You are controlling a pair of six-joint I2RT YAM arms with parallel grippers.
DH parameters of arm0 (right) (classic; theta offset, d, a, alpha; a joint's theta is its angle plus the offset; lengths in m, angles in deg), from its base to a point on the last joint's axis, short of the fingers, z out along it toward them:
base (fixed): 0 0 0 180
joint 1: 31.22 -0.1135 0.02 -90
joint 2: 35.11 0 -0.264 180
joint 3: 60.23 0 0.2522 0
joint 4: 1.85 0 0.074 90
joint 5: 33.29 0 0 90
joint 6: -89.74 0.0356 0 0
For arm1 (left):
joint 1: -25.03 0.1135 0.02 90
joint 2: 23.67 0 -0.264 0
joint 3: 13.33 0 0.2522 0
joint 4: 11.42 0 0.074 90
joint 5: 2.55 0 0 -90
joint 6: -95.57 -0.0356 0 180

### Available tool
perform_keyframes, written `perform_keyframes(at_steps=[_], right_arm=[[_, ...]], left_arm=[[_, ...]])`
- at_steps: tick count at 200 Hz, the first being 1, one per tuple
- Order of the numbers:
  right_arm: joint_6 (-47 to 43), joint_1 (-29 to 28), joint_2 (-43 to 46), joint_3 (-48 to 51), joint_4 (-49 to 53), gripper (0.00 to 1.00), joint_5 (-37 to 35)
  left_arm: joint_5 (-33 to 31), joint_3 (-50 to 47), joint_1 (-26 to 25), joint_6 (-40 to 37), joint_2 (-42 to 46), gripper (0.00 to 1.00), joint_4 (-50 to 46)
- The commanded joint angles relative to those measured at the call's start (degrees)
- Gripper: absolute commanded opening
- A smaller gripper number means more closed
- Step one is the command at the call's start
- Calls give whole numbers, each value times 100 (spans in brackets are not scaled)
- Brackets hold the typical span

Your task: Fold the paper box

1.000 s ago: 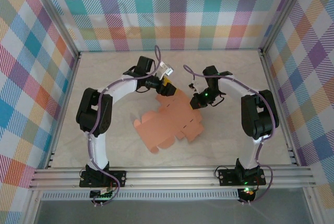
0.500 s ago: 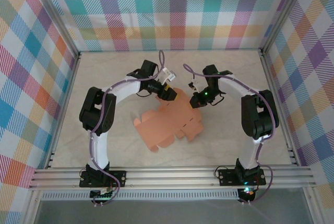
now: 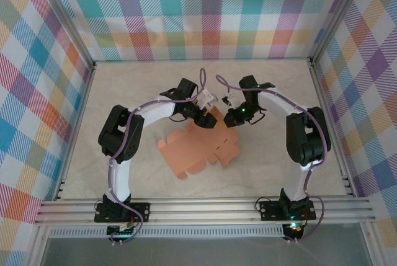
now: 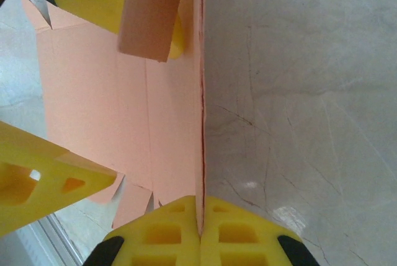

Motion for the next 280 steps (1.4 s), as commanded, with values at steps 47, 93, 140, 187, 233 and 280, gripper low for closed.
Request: perform_keyframes(at_steps=[47, 93, 140, 187, 233, 280], right_arm=[[96, -52, -25, -109, 15, 0, -50], [122, -56, -25, -144, 39, 0, 12], [123, -51, 47, -127, 91, 0, 37], [140, -56, 30, -149, 100, 0, -8], [202, -56, -60, -240, 84, 0, 23], [310, -93, -30, -325, 229, 0, -1041]], left_arm=[[-327, -685, 282, 272, 927, 64, 708], [-700, -924, 694, 1097, 1065, 65, 1581], [-1009, -607, 692, 1397, 574, 64, 1844], [-291, -304, 447, 1378, 366, 47, 1654], [-73, -179, 181, 1306, 183, 43, 1442], [-5, -446, 299, 1725, 621, 49, 1901]])
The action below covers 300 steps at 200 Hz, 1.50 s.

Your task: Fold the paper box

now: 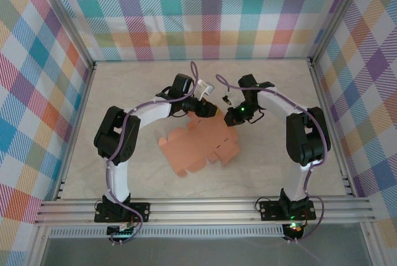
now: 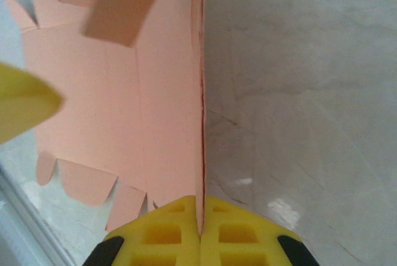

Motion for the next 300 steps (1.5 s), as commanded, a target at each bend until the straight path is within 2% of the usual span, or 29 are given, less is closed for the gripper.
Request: perform_keyframes(at_steps=[1, 51, 58, 68, 91, 123, 176, 231, 300], right_arm=[[55, -61, -23, -204, 178, 0, -636], [0, -65, 490, -34, -23, 0, -1410], [-36, -65, 532, -36, 3, 0, -1495], [-60, -65, 593, -43, 17, 0, -1656], [-91, -73, 684, -53, 10, 0, -2078], [-222, -193, 827, 47, -198, 0, -2877], [-942, -623, 1059, 176, -479, 0, -4530], [-1669, -1389, 1203, 664, -1234, 0, -5802], [-2717, -2236, 1330, 1773, -3278, 0, -7751]], left_arm=[[164, -139, 112, 272, 407, 49, 298], [-1058, -1359, 509, 688, 2104, 58, 768], [-1248, -1494, 532, 776, 2369, 71, 718], [-1534, -1622, 533, 903, 2721, 80, 616], [-2230, -1658, 533, 1481, 3217, 83, 96], [-2907, -2030, 561, 1487, 3482, 87, -22], [-2533, -2083, 1048, 1816, 2905, 98, 70], [-2377, -2145, 1349, 2052, 2453, 100, 232], [-2457, -2377, 1558, 2453, 2111, 100, 619]])
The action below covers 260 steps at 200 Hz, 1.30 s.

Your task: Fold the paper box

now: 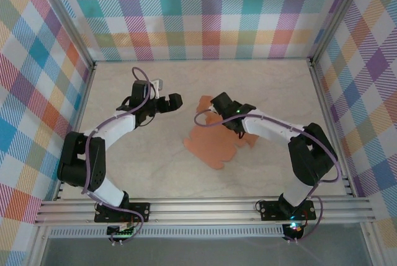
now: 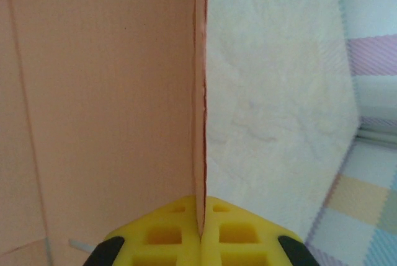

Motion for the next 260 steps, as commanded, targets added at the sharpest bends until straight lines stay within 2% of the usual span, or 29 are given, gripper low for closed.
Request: perform_keyframes(at_steps=[1, 31, 106, 133, 173, 181, 198, 247, 260], right_arm=[[-683, -223, 214, 371, -1165, 0, -1006], [-1503, -469, 258, 1098, -2795, 0, -1448], [-3588, -904, -14, 2438, -6670, 0, -1879], [-3976, -1206, -178, 2685, -7328, 0, -2058], [-3552, -1500, -189, 2764, -6909, 0, -2106], [-3279, -1547, -127, 2714, -6538, 0, -2096], [-2777, -1631, 99, 2637, -5723, 0, -2038], [-2480, -1886, 826, 3006, -5156, 0, -1591], [-2191, -1950, 1052, 3008, -4681, 0, -1416]], left_arm=[[6, -104, 108, 291, -148, 100, 302], [-39, -117, 179, 461, -355, 100, 518], [85, -152, 293, 696, -817, 100, 886], [81, -221, 290, 640, -848, 100, 937], [-12, -263, 303, 496, -759, 100, 783], [4, -266, 303, 493, -766, 100, 782], [-2, -283, 303, 450, -785, 100, 750], [7, -385, 438, 339, -883, 100, 703], [103, -392, 483, 336, -946, 100, 729]])
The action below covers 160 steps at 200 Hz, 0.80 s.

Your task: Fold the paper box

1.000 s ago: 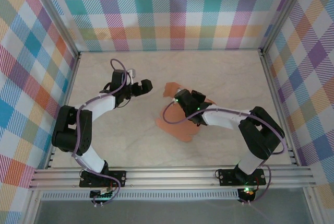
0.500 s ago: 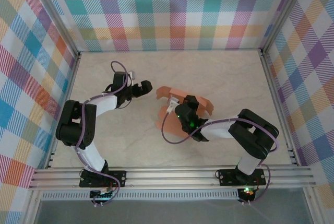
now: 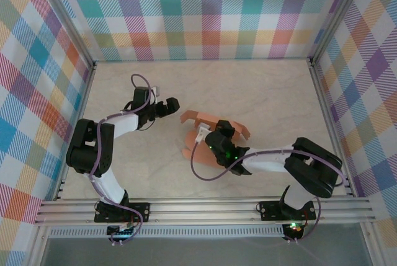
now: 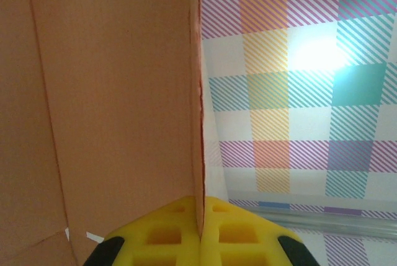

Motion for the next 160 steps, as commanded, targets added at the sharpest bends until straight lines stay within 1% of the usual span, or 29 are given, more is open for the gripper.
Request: perform_keyframes(at_steps=[1, 16, 42, 63, 80, 102, 153, 160], right_arm=[[598, -125, 383, 106, 761, 0, 321], [764, -130, 578, 136, 1134, 0, 507], [868, -141, 671, 138, 1403, 0, 741], [741, -147, 463, 141, 1240, 0, 759], [606, -161, 356, 158, 1078, 0, 851], [146, -160, 240, 325, 714, 0, 1124], [-1009, -158, -290, 599, -688, 0, 1095], [-1133, -161, -352, 640, -1013, 0, 1098]], left_arm=[[121, -102, 191, -122, -106, 100, 1], [298, -66, 193, -187, -176, 98, -7], [518, -6, 197, -242, -341, 91, 5], [903, 121, 153, -365, -544, 81, -28], [1079, 90, 88, -471, -593, 77, 11], [1055, -81, 59, -509, -522, 76, 81], [1013, -467, 30, -418, -410, 76, 334], [1004, -514, 35, -407, -391, 76, 359]])
